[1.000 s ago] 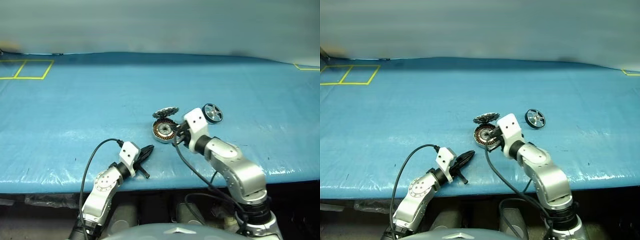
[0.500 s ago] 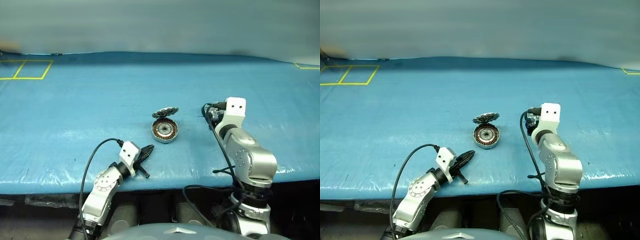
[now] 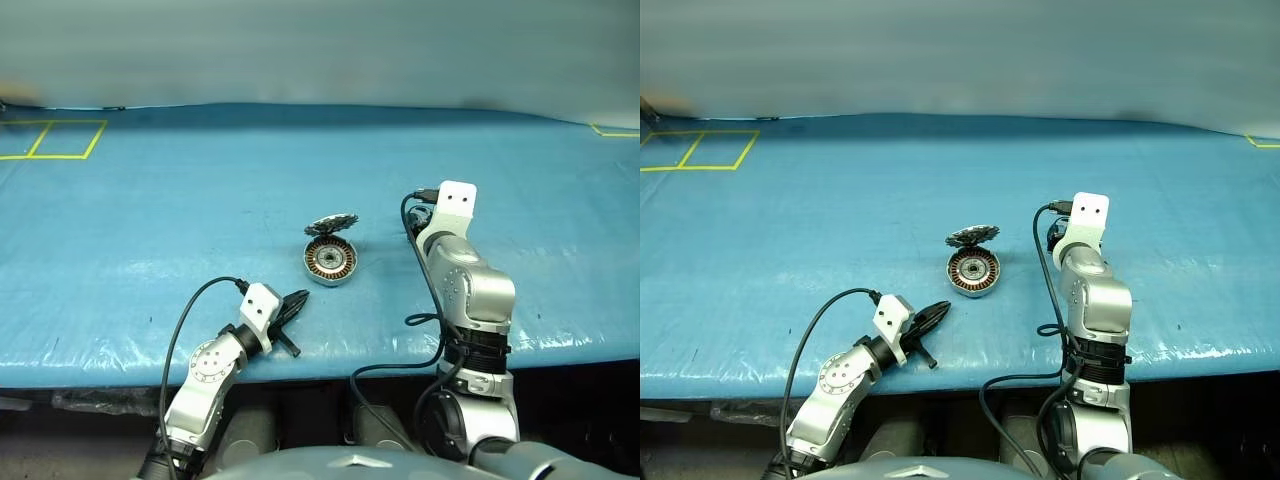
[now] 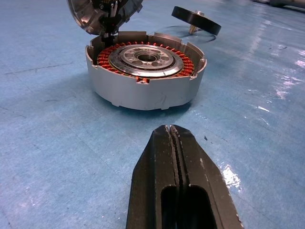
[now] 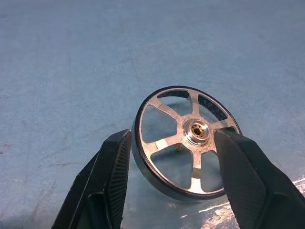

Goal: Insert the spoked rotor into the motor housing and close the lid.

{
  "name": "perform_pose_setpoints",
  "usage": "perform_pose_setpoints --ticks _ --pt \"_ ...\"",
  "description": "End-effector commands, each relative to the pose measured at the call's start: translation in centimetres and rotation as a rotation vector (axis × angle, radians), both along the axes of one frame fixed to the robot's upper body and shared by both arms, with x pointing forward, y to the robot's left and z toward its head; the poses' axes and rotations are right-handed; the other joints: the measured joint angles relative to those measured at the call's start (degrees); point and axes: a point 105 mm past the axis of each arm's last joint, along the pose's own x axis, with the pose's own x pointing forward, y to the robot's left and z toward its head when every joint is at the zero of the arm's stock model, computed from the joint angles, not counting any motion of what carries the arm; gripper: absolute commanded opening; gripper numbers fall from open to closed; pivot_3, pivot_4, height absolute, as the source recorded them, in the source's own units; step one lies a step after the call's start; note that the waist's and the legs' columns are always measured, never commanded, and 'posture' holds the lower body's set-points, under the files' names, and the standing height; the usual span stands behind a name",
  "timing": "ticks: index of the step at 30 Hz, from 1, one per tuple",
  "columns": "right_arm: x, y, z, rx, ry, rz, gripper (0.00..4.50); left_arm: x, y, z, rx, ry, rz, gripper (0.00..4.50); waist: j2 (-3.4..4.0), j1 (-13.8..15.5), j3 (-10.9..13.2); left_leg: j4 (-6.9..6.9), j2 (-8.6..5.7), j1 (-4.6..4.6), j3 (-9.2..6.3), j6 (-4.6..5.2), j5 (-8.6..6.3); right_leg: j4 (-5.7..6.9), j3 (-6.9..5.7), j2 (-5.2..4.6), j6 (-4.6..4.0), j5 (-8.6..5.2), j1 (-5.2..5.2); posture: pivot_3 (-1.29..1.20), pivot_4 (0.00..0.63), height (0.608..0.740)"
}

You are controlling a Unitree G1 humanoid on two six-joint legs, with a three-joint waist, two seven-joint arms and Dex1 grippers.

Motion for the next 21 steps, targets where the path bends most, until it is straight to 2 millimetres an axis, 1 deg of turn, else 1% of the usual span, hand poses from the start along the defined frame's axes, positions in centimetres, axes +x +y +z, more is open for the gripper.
perform_pose_setpoints --ticks 1,4,6,13,16,21 --pt "1.1 -0.4 1.8 -0.018 -0.075 -0.014 2.87 -0.2 -0.3 0.2 0.001 -0.007 -0.009 0.00 0.02 -0.01 0.01 0.00 0.00 0.00 0.00 0.00 0.00 0.00 0.00 0.00 0.00 0.00 0.00 0.00 0.150 0.740" --pt "1.6 -1.1 1.6 -0.019 -0.071 -0.048 2.87 -0.3 -0.3 0.1 0.002 -0.005 -0.006 0.00 0.05 -0.08 0.02 0.00 0.01 0.01 0.01 0.00 0.00 0.01 0.01 0.01 0.00 0.00 0.00 0.00 0.150 0.740" --pt "1.8 -1.2 1.7 -0.021 -0.075 -0.054 2.87 -0.3 -0.3 0.1 0.002 -0.005 -0.004 0.00 0.05 -0.04 0.02 0.00 0.01 0.01 0.01 0.00 0.00 0.02 0.01 0.00 0.00 0.00 0.01 0.00 0.150 0.740" --pt "1.7 -1.8 1.8 -0.055 -0.068 -0.083 2.87 -0.4 -0.3 0.0 0.005 0.000 0.001 0.00 0.07 -0.07 0.02 -0.02 0.02 0.01 0.01 0.02 -0.01 0.01 0.02 -0.04 0.00 0.00 0.00 0.00 0.150 0.740" --pt "1.6 -1.5 1.4 -0.032 -0.047 -0.062 2.87 -0.3 -0.2 -0.1 0.008 0.001 0.001 0.00 0.08 -0.08 0.02 -0.02 0.03 0.01 0.01 0.02 -0.01 0.02 0.03 -0.04 0.00 0.00 0.00 0.00 0.150 0.740" --pt "1.4 -0.1 0.3 -0.011 -0.009 0.016 2.87 -0.2 -0.3 -0.1 0.010 0.004 -0.002 0.00 0.08 -0.07 0.02 -0.02 0.03 0.01 0.01 0.02 -0.01 0.01 0.03 -0.02 0.00 0.00 0.00 0.00 0.150 0.740"
